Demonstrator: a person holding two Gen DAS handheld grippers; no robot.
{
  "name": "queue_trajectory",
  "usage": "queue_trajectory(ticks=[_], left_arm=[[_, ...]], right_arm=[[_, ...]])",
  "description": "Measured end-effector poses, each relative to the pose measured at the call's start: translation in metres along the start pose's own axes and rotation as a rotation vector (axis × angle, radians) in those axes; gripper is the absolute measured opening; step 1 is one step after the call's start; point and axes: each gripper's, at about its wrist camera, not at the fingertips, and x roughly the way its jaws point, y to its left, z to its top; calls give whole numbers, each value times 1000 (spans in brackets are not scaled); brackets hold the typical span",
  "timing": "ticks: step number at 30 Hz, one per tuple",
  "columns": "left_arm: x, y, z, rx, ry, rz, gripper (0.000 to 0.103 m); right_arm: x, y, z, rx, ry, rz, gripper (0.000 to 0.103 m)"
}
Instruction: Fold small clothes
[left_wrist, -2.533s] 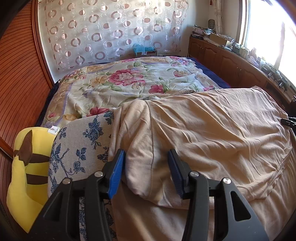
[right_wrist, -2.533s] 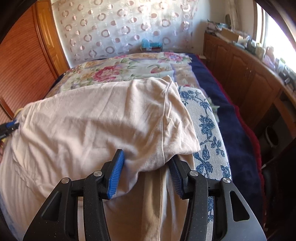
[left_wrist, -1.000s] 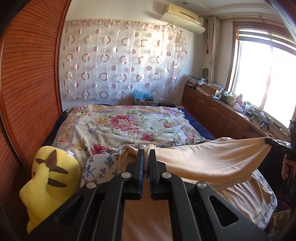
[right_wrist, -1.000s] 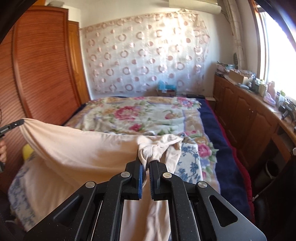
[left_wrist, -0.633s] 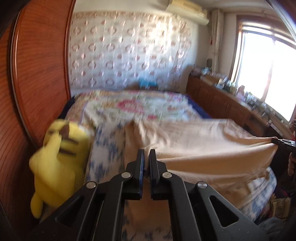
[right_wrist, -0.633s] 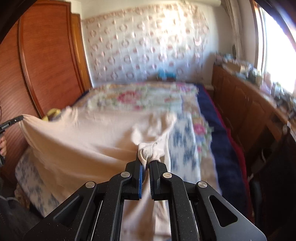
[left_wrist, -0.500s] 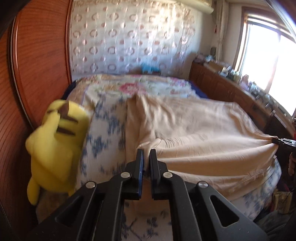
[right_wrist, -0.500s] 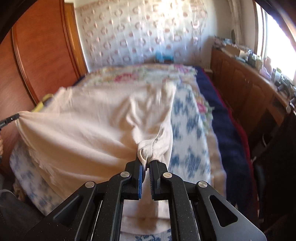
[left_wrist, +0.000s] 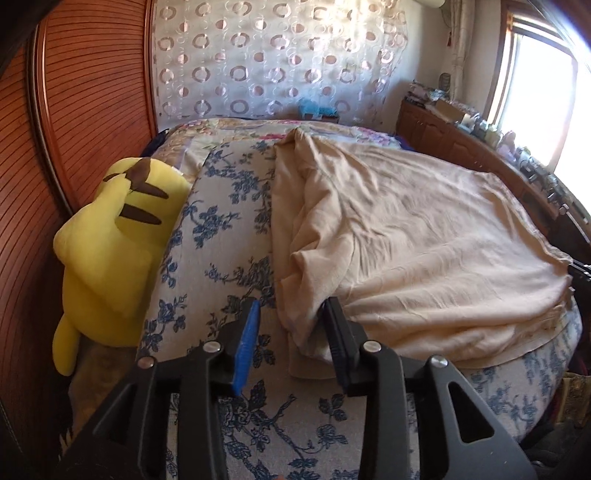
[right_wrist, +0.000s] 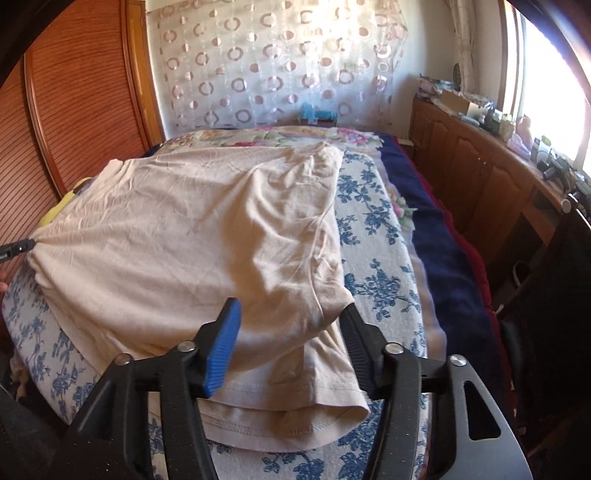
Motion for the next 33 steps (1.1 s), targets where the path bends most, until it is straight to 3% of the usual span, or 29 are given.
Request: queue_trajectory(ticks=[10,16,22,25,33], left_arm=[[16,2,-4,-25,44,-9,36],[17,-2,-4,-14,30,17,37],[17,-3,-7,-8,4,29,38],[17,-3,-7,-6,1,31,38],[17,-4,-8,-6,1,32,39]], right_arm=[[-4,-18,-19,72,-16,10,65],[-2,-22,-26,107,-8,30,65],[2,-20,-18,106,-35,24,66],[6,-19,-10,114,-59,9,78],[25,-6,0,60,-36,-22,78]])
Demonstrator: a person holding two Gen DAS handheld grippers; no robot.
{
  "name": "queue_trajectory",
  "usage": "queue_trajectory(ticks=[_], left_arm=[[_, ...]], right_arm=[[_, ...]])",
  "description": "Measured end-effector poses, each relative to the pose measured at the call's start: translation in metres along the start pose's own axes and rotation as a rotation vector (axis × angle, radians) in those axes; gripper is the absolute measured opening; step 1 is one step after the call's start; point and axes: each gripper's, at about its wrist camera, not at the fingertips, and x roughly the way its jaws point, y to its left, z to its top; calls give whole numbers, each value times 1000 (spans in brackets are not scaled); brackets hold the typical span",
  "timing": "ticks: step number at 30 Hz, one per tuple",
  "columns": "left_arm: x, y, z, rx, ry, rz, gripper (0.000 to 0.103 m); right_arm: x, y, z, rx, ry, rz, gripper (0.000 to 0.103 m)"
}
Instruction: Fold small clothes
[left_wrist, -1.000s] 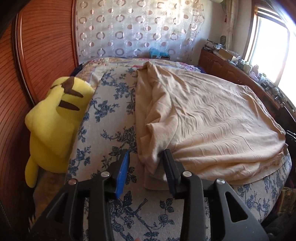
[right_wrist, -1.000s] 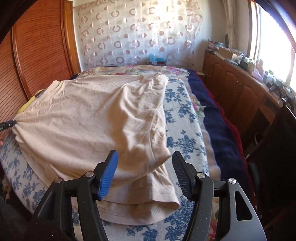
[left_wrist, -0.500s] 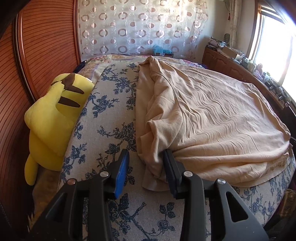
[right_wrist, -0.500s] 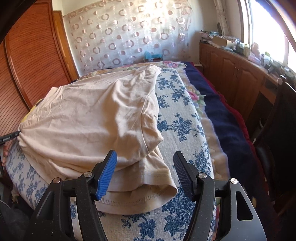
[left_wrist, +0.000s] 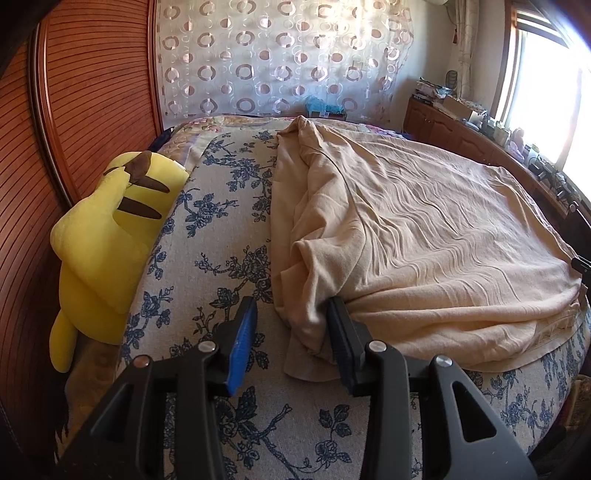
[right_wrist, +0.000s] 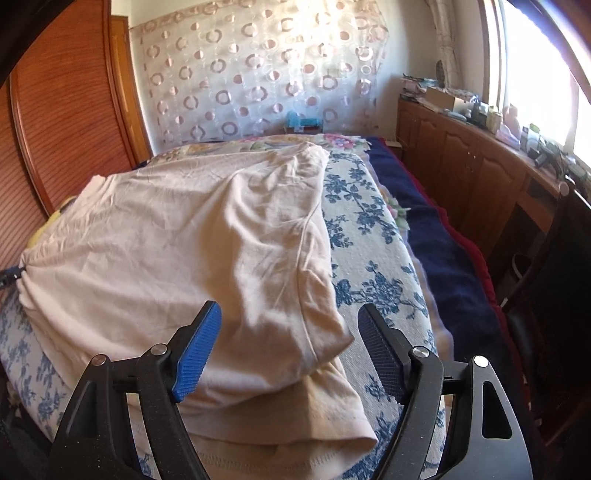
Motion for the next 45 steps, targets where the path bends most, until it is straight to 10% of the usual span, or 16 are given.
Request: queue_trajectory(ticks=[19,24,45], left_arm=[[6,10,12,-122,37,-147,39],[6,0,13,-79,33,-180,3],[-61,-181,109,210,-187,-437,1]], right_arm=[[23,3,-2,-18,116,-13,79],[25,6,-2,-35,124,-30,79],[14,0,-9,-37,125,-62,89]])
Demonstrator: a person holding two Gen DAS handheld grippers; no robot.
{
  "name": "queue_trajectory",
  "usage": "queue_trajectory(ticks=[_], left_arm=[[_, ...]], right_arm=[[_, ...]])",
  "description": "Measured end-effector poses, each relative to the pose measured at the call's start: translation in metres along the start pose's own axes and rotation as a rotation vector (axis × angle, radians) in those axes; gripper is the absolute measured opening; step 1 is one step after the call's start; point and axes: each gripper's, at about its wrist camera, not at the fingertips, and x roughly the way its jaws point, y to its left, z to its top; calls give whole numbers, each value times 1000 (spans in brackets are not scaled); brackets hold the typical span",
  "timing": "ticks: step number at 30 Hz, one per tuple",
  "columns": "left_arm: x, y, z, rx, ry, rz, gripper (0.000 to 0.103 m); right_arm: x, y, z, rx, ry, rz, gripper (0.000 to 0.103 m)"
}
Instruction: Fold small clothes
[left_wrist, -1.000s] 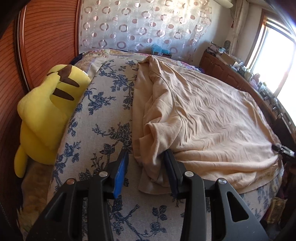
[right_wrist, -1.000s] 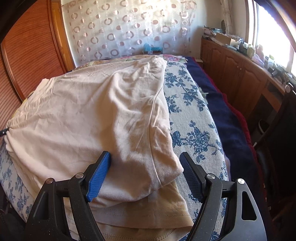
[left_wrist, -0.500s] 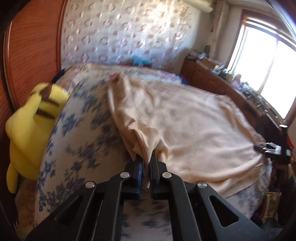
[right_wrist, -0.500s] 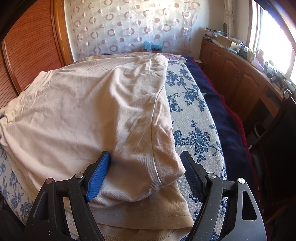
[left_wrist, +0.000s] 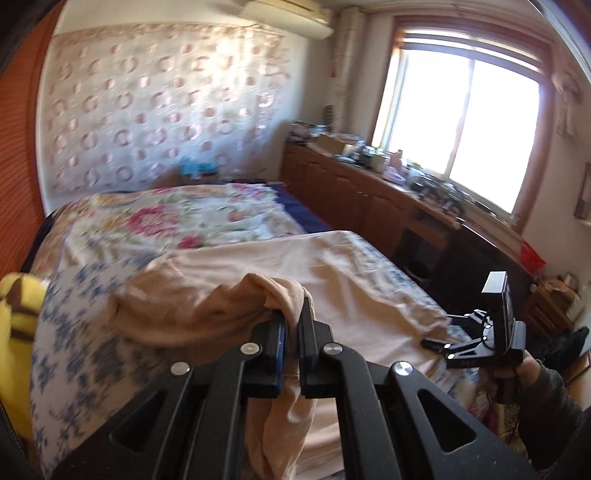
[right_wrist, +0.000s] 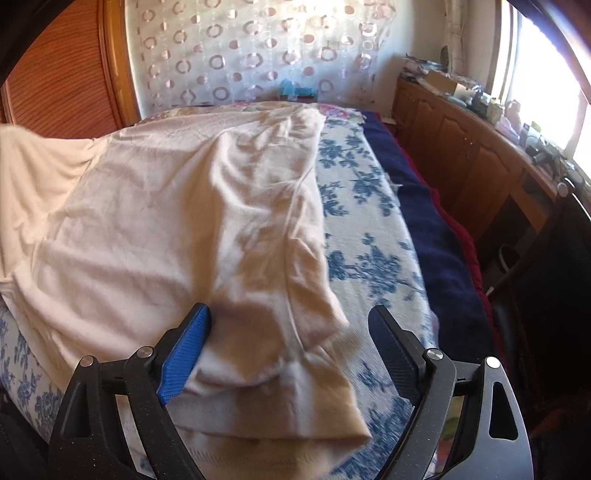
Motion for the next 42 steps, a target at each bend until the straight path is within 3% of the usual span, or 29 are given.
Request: queue_trajectory(ticks=[4,15,20,24,29,38,42], left_arm=[[17,-38,15,60,13,-53,1],[59,-132,45,188,59,-177,1],[76,-158,46,228,95,-165,3],[80,-156,37,245,126,-182,24],[66,-134,29,234,112,-127,35],[38,-72,8,143,77,75,37],[30,-49,-2,97,68,107,37]], right_arm=[[-23,-12,-8,25,-56,53,89],[-95,-41,-15,46,-251,-109,89],[-99,-58,-15,86,-255,-84,89],[-92,-56,-16,76,-198,-39,89],[-93,-39,-18,17,-203,6,89],[-75,-13,3,-38,-189,73,89],[-65,4,17,-71,-184,90,89]])
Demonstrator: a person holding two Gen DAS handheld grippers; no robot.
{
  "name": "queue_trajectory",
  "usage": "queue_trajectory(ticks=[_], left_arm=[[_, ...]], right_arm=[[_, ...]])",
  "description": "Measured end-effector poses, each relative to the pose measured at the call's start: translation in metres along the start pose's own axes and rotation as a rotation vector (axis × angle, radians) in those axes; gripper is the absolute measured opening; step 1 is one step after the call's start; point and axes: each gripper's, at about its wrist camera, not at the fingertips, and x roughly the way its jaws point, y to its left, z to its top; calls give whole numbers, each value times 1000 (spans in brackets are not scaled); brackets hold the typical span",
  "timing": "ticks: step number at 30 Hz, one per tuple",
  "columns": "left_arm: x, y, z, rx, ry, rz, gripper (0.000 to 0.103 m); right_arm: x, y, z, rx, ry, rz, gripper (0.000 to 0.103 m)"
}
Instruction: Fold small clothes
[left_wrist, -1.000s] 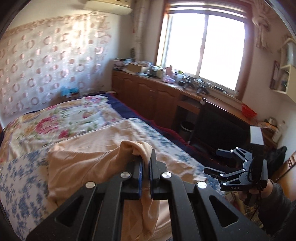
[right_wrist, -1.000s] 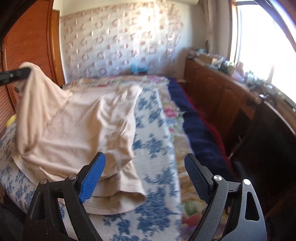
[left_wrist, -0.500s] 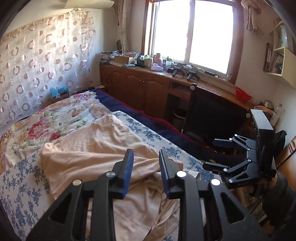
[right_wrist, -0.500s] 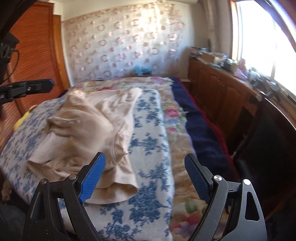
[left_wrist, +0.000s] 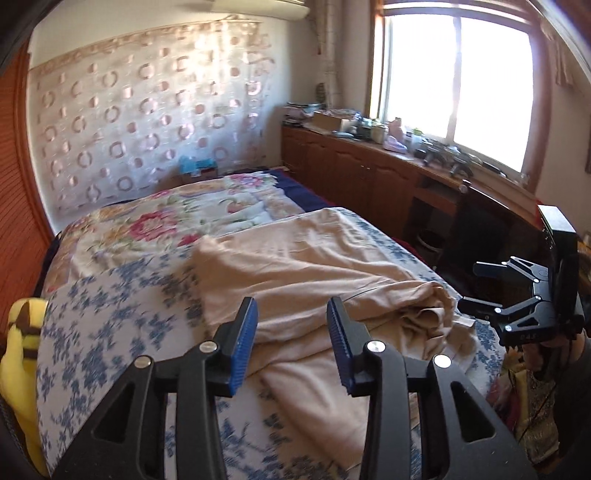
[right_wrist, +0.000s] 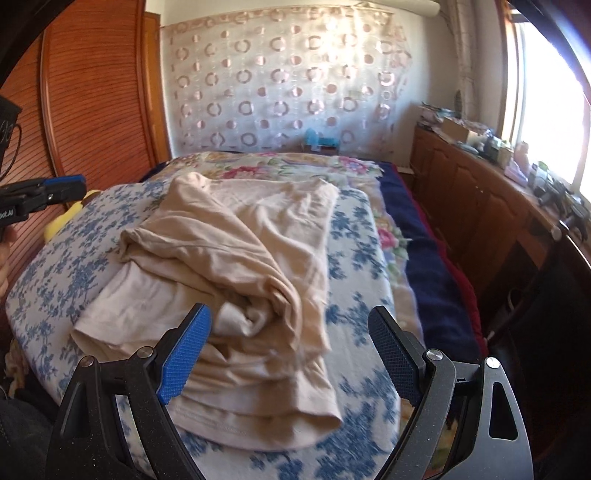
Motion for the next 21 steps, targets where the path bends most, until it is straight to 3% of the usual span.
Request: queue_trajectory(ticks=[9,21], left_arm=[[-7,38,-28,-69,-1,53,37],[-21,76,-54,-135,-1,96,37]], right_arm=[[32,37,31,-75,28,47,89],[88,117,64,-235,93,194,88]])
